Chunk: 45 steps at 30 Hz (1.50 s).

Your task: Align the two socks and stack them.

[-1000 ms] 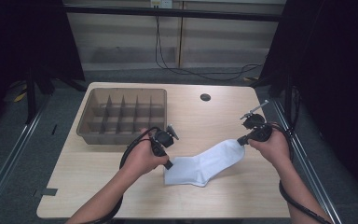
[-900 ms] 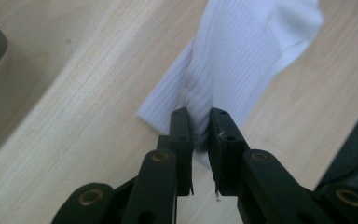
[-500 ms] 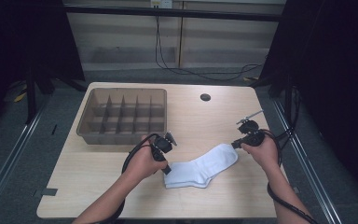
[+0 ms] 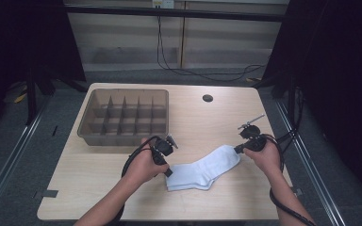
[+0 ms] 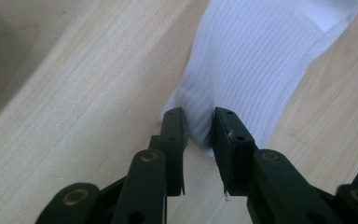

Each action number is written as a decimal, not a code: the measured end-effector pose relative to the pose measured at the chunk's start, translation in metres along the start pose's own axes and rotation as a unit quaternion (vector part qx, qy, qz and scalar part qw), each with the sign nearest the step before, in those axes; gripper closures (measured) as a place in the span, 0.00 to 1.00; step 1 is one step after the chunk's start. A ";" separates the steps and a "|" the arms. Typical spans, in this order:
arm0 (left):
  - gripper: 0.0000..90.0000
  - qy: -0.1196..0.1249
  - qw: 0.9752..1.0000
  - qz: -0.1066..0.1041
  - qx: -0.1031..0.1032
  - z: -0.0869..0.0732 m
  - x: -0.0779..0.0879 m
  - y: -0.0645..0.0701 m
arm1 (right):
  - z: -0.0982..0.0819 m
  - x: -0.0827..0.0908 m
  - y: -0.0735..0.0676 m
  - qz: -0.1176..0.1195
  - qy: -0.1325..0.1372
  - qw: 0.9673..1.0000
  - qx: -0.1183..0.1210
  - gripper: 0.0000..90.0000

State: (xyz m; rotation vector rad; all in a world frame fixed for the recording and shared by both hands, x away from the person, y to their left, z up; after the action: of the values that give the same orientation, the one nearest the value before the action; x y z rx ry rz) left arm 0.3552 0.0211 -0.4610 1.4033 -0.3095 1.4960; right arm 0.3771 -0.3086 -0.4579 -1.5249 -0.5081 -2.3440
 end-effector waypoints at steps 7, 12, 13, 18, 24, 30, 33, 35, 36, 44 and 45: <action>0.74 0.010 1.000 0.014 -0.015 -0.006 0.004 0.006 | -0.006 -0.007 -0.004 0.007 -0.012 1.000 0.003 0.98; 0.73 0.014 0.999 0.016 -0.040 -0.011 0.003 0.022 | -0.013 -0.007 -0.009 0.005 -0.023 1.000 0.003 0.98; 0.73 0.010 0.999 0.015 -0.049 -0.011 0.001 0.026 | -0.014 -0.007 -0.010 0.007 -0.024 1.000 0.003 0.98; 0.73 -0.009 0.997 0.011 -0.071 -0.012 -0.014 0.034 | -0.017 -0.006 -0.012 0.007 -0.028 1.000 0.000 0.98; 0.80 -0.014 0.997 0.023 -0.073 -0.009 -0.018 0.025 | -0.018 -0.006 -0.014 0.011 -0.025 1.000 -0.002 0.98; 0.94 -0.022 0.998 0.030 -0.052 -0.001 -0.018 0.016 | -0.015 -0.008 -0.015 0.015 -0.020 1.000 -0.008 0.98; 1.00 -0.021 0.998 0.030 -0.048 0.002 -0.020 0.015 | -0.012 -0.010 -0.016 0.017 -0.018 1.000 -0.009 0.98; 1.00 -0.019 0.998 0.028 -0.046 0.001 -0.018 0.016 | -0.011 -0.010 -0.016 0.017 -0.017 1.000 -0.007 0.98; 1.00 -0.016 0.999 0.023 -0.046 0.001 -0.017 0.016 | -0.011 -0.010 -0.016 0.017 -0.017 1.000 -0.007 0.98; 1.00 0.008 0.998 -0.017 -0.054 0.001 0.005 0.034 | -0.013 -0.008 -0.013 0.017 -0.019 1.000 -0.015 0.98; 1.00 0.012 0.998 -0.024 -0.058 0.001 0.008 0.037 | -0.013 -0.007 -0.014 0.017 -0.020 1.000 -0.017 0.98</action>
State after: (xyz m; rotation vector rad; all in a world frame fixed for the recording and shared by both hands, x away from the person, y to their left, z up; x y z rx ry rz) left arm 0.3285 0.0076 -0.4373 1.2912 -0.3398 1.4325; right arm 0.3636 -0.3018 -0.4710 -1.5842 -0.4505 -2.3116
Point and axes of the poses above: each handheld gripper's, and its own axes: x roughly backward along the jaws, z roughly out of its top, y roughly to its right, the point moved 1 cm from there along -x, roughly forward along the jaws, and after that the axes turned 11 degrees about -z, right-handed, at the moved point
